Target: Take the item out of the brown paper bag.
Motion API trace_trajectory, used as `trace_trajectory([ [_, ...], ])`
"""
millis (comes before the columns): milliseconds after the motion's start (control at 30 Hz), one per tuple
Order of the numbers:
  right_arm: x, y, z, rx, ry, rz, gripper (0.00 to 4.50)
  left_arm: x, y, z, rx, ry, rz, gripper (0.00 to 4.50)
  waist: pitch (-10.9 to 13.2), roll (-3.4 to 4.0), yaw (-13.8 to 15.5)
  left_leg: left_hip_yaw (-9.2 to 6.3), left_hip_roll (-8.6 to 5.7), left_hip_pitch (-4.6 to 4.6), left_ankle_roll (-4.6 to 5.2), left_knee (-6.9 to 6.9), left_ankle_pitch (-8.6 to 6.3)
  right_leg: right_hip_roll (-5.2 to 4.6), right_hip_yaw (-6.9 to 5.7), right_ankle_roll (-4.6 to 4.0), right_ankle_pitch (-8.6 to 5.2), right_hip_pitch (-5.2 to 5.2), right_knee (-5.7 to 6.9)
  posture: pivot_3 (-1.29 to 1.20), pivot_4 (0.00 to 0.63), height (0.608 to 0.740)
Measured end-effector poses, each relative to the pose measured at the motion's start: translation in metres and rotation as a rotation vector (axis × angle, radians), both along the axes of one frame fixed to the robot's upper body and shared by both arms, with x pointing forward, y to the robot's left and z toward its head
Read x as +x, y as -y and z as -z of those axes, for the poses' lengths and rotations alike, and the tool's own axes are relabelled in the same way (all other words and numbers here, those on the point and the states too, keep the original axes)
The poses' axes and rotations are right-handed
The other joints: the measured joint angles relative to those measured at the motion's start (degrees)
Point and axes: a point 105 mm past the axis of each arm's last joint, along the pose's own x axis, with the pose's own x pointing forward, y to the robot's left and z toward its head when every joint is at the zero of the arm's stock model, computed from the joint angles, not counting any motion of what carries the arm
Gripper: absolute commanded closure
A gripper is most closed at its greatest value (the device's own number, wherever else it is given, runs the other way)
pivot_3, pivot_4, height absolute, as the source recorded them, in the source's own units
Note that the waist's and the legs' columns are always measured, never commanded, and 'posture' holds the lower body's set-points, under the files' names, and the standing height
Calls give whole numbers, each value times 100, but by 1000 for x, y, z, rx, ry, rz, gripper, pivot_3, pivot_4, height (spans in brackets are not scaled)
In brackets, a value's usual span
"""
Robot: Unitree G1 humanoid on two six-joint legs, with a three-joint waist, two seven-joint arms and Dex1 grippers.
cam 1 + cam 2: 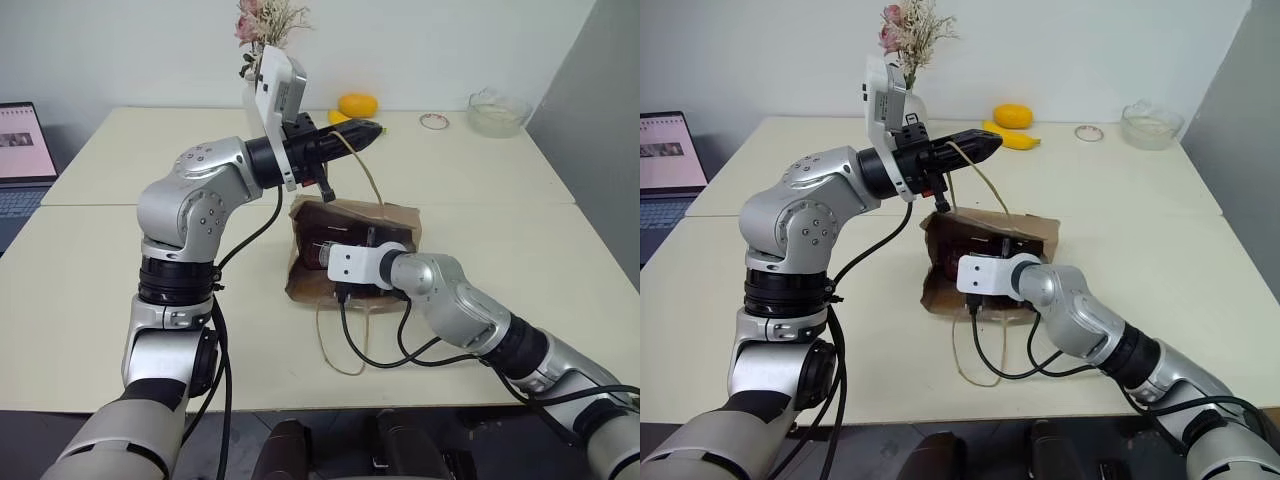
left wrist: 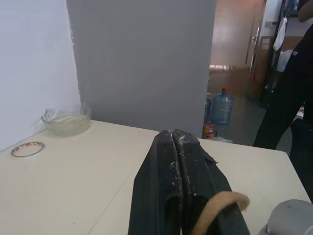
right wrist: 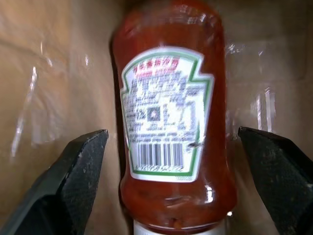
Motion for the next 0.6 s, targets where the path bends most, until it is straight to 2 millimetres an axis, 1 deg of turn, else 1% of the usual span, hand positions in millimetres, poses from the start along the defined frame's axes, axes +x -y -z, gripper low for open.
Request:
trace_trajectory([
  [167, 8, -8, 8, -49, 6, -21, 27, 0, 0, 0, 2, 0, 1, 4500, 0, 0, -19, 1, 0, 2, 0, 0, 0, -1, 0, 0, 1, 0, 2, 0, 150, 740],
  [267, 15, -12, 10, -68, 19, -28, 601, 0, 0, 0, 3, 0, 2, 4500, 0, 0, -22, -1, 0, 4, 0, 0, 0, 0, 1, 0, 1, 1, 5, 0, 150, 740],
  [333, 17, -12, 9, -72, 24, -36, 1277, 0, -1, 0, 5, 1, 1, 4500, 0, 0, -21, -1, 0, 4, 0, 0, 0, -1, 1, 0, 1, 1, 5, 0, 150, 740],
  [367, 17, -12, 9, -73, 25, -41, 1410, 0, -1, 0, 6, 2, 0, 4500, 0, 0, -21, 0, 0, 4, 0, 0, 0, -1, 2, 0, 1, 1, 5, 0, 150, 740],
  [500, 17, -11, 8, -78, 25, -58, 1446, 0, -3, 0, 13, 5, -5, 4500, 0, 0, -21, -2, 0, 2, 0, 0, 0, -1, 1, 0, 1, 0, 4, 0, 150, 740],
  [600, 11, -9, 5, -76, 22, -90, 1446, 1, -4, 0, 18, 9, -11, 4500, 1, 1, -20, -2, 0, 0, 0, 0, 0, -1, 1, 0, 0, -1, 1, 0, 150, 740],
])
